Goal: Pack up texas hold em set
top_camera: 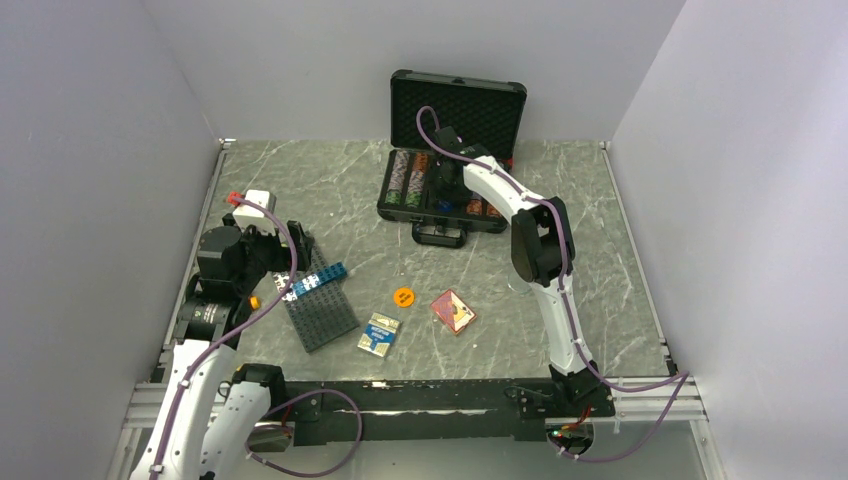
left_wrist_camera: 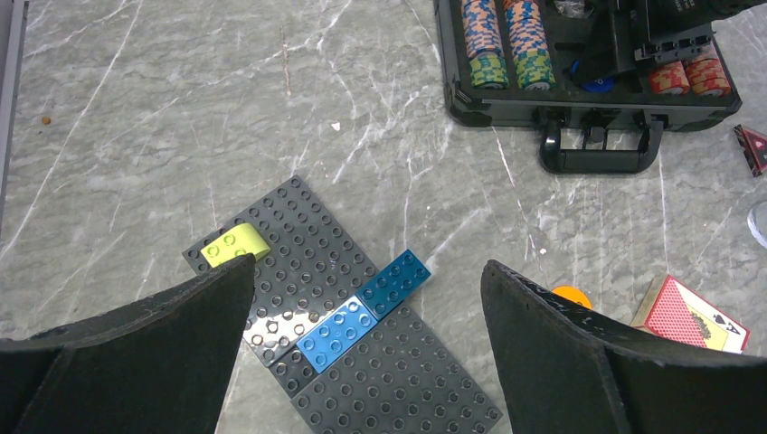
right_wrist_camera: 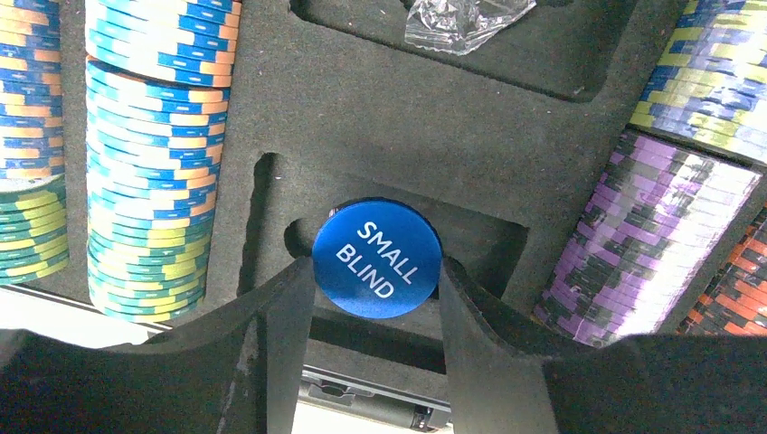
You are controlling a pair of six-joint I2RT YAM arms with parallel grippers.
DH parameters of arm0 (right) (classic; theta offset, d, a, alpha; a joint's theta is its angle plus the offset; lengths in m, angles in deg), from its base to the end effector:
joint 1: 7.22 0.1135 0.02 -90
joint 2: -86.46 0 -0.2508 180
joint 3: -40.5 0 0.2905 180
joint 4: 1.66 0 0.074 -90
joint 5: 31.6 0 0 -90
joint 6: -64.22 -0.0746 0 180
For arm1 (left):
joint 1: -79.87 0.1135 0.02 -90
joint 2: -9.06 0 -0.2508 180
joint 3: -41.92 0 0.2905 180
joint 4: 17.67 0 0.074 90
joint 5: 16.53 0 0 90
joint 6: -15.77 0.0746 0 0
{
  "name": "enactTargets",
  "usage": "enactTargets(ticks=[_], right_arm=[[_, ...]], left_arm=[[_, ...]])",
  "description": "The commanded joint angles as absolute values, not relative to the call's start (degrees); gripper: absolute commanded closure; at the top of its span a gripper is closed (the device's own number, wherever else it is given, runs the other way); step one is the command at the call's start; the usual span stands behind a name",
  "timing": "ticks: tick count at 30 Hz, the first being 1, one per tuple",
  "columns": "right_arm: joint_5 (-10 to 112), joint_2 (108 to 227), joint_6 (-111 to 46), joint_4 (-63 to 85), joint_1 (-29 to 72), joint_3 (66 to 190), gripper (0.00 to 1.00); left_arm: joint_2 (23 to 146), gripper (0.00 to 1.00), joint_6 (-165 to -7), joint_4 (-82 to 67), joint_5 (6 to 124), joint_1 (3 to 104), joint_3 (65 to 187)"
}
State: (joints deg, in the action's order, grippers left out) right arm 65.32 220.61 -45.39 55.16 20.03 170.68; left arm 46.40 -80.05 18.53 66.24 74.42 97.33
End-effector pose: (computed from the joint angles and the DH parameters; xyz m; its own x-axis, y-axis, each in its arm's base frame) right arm 0.4991 0.2469 0.1441 -0.8660 -0.0712 -0.4950 -0.1185 0.9908 0.0647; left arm 0.2355 -0.0319 0.3097 -0.3298 -0.0696 -0.9415 0.1808 0.9742 -0.1353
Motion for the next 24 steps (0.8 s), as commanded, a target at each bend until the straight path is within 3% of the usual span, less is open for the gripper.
enactTargets(ticks=[1,24], right_arm=[[66.96,223.10,-44.85,53.41,19.77,172.73,0.47],[66.50,221.79,-42.89,52.50,19.76,172.86,0.28]], left_arm=[[46.04,0.01,-80.47,16.25,66.61,74.29,97.77],[46.23,0.01,-80.37,16.14,66.63,74.25,97.79]])
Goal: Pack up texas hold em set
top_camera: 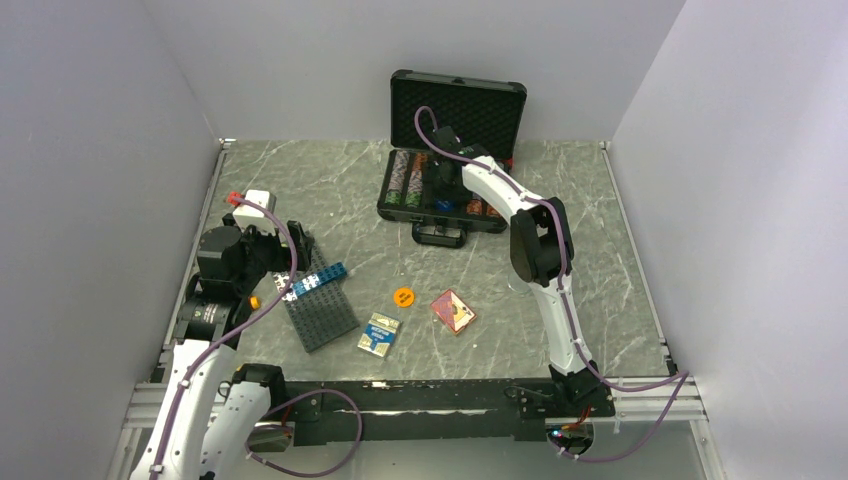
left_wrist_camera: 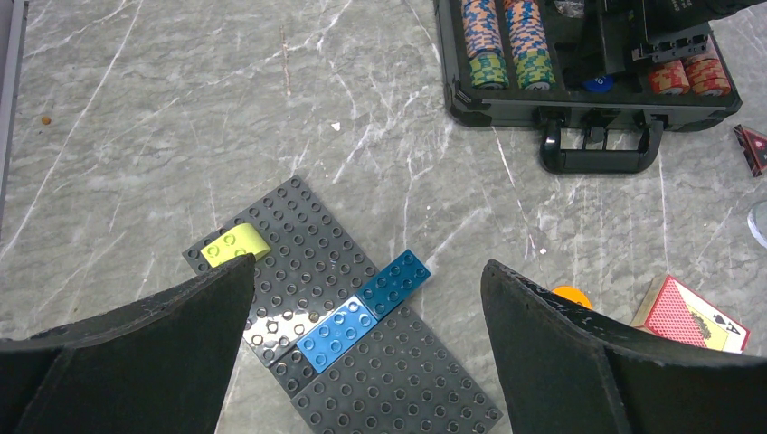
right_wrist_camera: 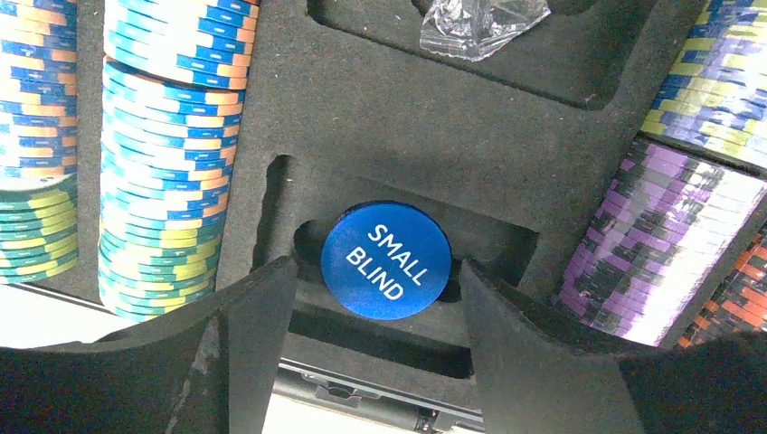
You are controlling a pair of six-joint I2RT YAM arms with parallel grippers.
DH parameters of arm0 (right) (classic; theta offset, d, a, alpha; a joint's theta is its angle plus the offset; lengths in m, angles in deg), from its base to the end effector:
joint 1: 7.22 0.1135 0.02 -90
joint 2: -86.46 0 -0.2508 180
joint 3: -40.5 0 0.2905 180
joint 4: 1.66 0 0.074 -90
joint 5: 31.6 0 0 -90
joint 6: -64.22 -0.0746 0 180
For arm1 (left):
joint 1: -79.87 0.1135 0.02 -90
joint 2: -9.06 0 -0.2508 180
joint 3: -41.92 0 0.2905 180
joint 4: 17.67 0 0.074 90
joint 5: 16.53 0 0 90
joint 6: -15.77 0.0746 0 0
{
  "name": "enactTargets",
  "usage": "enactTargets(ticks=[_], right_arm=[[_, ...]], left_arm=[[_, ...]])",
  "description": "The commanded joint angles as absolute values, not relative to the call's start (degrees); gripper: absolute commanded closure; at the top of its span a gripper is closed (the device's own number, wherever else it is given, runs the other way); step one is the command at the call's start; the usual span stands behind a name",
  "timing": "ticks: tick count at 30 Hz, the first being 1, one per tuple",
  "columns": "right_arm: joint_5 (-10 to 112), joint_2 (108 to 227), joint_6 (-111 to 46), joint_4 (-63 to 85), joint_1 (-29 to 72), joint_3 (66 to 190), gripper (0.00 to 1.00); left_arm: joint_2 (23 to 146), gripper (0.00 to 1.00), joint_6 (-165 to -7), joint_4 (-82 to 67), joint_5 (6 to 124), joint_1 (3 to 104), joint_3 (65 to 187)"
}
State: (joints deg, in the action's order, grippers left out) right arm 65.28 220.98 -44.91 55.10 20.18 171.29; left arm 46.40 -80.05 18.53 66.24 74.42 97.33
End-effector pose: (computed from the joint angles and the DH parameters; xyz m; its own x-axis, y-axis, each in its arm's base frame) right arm 0.5001 0.2492 0.1446 -0.8625 -0.0806 -0.4995 -0.1290 0.9897 0.0629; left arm 0.2355 -0.0319 0.3097 -0.3298 -0.0696 -0.9415 0.1808 0.9742 -0.1353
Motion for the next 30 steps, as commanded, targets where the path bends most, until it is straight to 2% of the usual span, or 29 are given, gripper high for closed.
enactTargets(ticks=[1,16,19,22,30], right_arm=[[66.41,221.41,-42.77,52.34,19.78,172.79,0.28],[66.18,215.94,-41.75,48.93,19.85,170.12,0.28],[66.61,215.37,-41.95,48.64,19.80,169.85,0.32],[67.01,214.91,-42.04,48.29,19.82,169.45,0.41],[66.93,214.59,-42.43,47.87,19.85,168.56,0.53]], left_arm=[[46.24,0.01,-80.40,16.14,66.64,74.30,97.79],[46.33,0.01,-80.41,16.22,66.74,74.26,97.79],[46.26,0.01,-80.45,16.18,66.64,74.29,97.79],[46.26,0.01,-80.38,16.18,66.61,74.32,97.79],[46.21,0.01,-80.47,16.21,66.53,74.26,97.84]])
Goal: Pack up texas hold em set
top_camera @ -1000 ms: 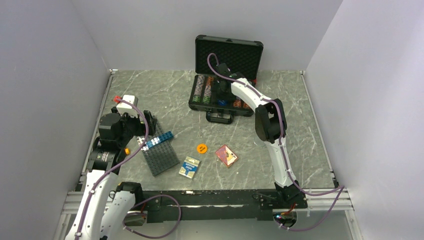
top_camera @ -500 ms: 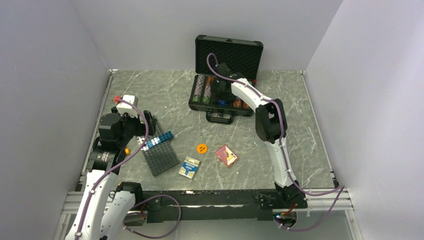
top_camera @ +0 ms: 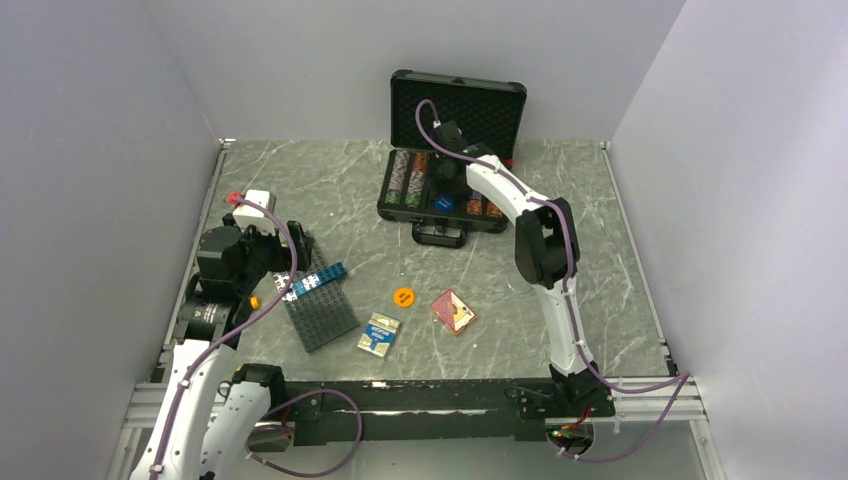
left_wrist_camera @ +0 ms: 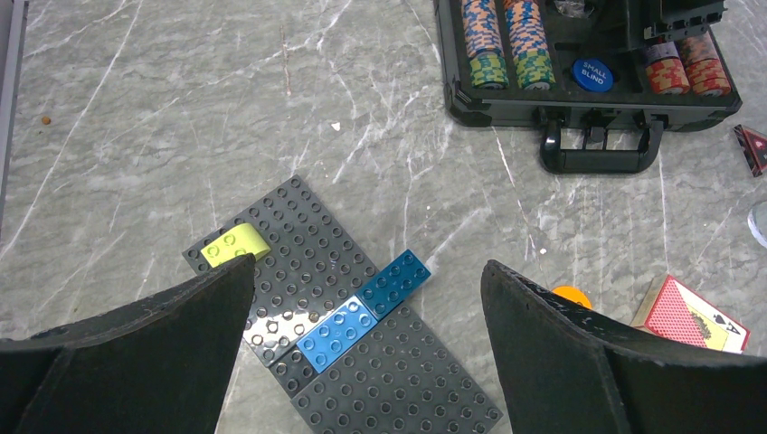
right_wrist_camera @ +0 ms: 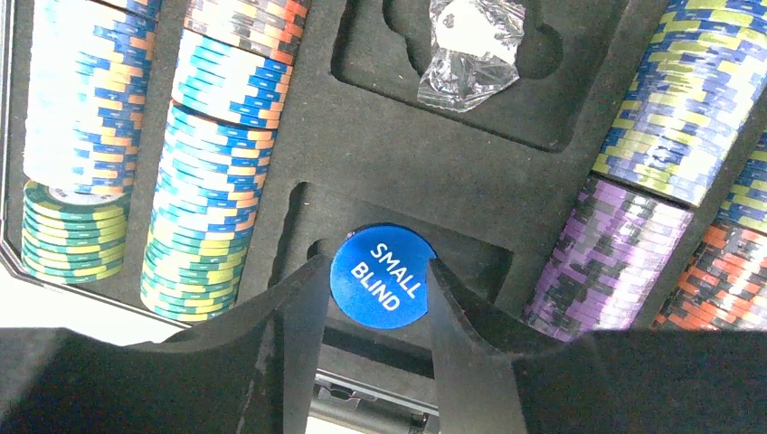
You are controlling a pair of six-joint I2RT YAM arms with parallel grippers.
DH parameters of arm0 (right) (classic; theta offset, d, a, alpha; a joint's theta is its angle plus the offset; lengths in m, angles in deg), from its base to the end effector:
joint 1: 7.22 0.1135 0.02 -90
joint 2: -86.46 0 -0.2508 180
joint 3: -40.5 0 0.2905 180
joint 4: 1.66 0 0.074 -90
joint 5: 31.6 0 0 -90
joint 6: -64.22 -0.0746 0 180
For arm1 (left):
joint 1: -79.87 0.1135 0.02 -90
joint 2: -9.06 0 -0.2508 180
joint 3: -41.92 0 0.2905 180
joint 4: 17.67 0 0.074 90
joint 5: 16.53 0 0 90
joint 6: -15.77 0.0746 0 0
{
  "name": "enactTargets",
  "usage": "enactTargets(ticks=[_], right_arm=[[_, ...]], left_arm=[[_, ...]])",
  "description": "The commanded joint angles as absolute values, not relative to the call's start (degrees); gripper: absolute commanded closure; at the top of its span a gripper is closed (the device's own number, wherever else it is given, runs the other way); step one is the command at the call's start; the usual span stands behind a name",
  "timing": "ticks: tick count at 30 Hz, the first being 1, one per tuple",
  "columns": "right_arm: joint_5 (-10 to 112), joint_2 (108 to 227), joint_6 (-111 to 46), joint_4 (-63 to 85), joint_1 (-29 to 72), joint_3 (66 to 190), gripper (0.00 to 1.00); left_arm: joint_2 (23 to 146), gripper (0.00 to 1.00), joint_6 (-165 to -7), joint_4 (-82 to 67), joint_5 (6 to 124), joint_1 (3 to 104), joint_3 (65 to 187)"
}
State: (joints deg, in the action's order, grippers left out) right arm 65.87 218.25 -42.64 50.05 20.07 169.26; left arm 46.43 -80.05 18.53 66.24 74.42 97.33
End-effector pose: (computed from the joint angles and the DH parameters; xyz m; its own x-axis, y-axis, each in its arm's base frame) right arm 0.5045 0.2494 0.1643 -0.8070 -0.0927 -0.5833 -0.1608 0.9848 0.0658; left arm 0.2356 -0.0319 0.3096 -0.3303 -0.0695 -0.9413 0.1807 0.9742 -0.1354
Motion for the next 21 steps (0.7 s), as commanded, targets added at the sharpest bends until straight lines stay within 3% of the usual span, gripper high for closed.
enactTargets(ticks=[1,10,21], right_arm=[[66.93,214.61,-42.54,47.87,19.85,168.28,0.54],[67.64,215.10,-44.23,47.19,19.78,164.36,0.60],[67.10,216.86,-44.06,47.97,19.76,166.04,0.60]], left_arm=[[46.21,0.01,-80.47,16.17,66.50,74.26,97.83],[46.32,0.01,-80.47,16.20,66.30,74.26,97.79],[46.33,0.01,-80.47,16.17,66.35,74.31,97.81]])
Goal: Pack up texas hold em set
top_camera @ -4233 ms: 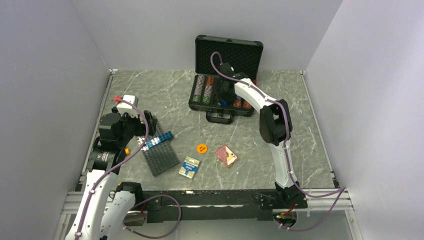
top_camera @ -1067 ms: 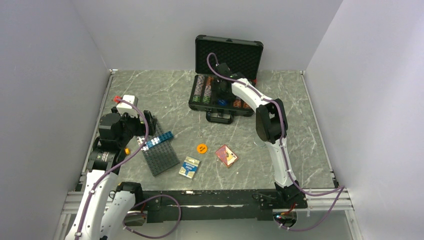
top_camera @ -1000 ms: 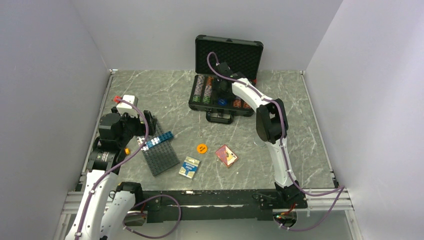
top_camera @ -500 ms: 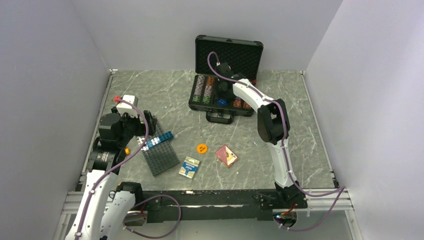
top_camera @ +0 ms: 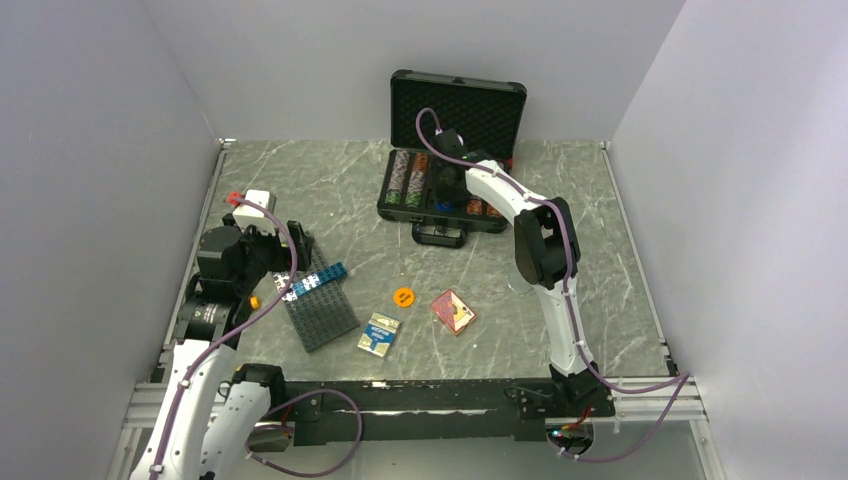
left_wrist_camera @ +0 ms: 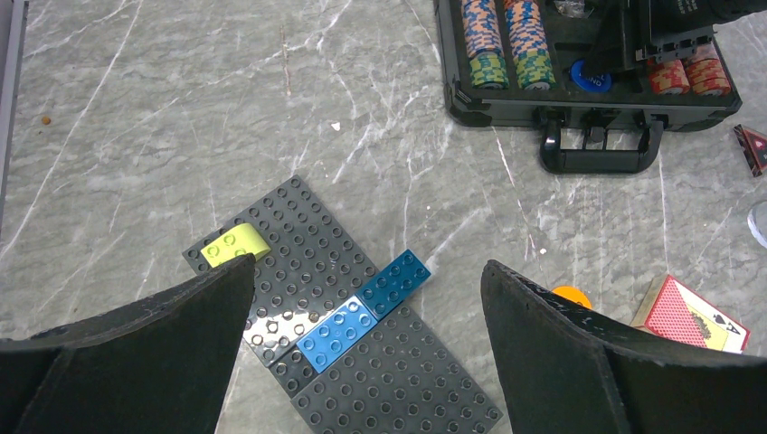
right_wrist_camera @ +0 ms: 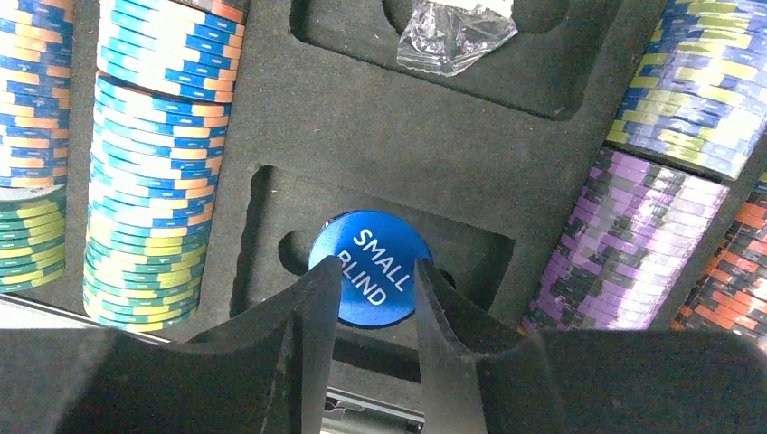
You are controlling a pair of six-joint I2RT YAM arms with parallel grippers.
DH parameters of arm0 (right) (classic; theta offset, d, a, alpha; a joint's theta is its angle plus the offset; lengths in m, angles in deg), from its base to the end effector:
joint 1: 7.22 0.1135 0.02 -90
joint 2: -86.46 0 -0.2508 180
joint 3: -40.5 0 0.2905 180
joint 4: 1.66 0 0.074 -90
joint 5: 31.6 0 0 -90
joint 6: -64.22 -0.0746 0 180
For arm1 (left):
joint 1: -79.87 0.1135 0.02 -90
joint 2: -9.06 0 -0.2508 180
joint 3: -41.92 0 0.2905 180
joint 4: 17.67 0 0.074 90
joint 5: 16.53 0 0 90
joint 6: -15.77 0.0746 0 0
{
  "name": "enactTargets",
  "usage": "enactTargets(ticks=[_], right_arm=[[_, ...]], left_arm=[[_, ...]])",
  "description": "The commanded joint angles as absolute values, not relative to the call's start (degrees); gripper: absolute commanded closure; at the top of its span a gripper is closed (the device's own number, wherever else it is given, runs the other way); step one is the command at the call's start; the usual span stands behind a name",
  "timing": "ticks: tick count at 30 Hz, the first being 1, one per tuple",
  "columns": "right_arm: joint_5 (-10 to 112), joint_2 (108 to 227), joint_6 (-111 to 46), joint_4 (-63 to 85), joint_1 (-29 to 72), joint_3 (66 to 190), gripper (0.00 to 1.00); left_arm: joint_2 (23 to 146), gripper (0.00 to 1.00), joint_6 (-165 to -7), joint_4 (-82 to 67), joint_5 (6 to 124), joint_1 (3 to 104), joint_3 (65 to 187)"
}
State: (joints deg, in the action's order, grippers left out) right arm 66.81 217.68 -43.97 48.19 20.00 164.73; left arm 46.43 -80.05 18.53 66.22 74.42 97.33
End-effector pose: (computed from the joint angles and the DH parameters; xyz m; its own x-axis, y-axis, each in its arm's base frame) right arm 0.4980 0.2439 0.1431 -0.8263 -0.0777 -0.5579 -0.1299 0.9900 0.0544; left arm 0.2356 -0.0319 0.3096 -0.3303 -0.0695 -0.9413 0.1810 0.9741 -0.1355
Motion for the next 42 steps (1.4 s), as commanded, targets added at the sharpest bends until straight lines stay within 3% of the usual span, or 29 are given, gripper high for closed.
enactTargets(ticks=[1,11,17,27,34,42], right_arm=[[66.79,216.69,-43.86,48.17,19.76,166.65,0.59],[63.65,208.83,-40.16,47.26,20.38,168.06,0.49],[63.16,199.89,-38.08,44.05,24.25,160.03,0.46],[71.15,188.34,-35.14,41.37,39.38,142.90,0.44],[71.65,186.17,-37.71,40.96,47.47,132.29,0.39],[70.63,188.24,-39.73,38.48,49.77,126.51,0.35]], left_arm=[[46.33,0.01,-80.47,16.14,66.35,74.27,97.84],[46.10,0.01,-80.38,16.23,66.69,74.29,97.88],[46.22,0.01,-80.38,16.31,66.66,74.30,97.88],[46.10,0.01,-80.38,16.39,66.62,74.27,97.88],[45.98,0.01,-80.36,16.45,66.91,74.25,97.81],[46.35,0.01,-80.42,16.40,66.78,74.26,97.79]])
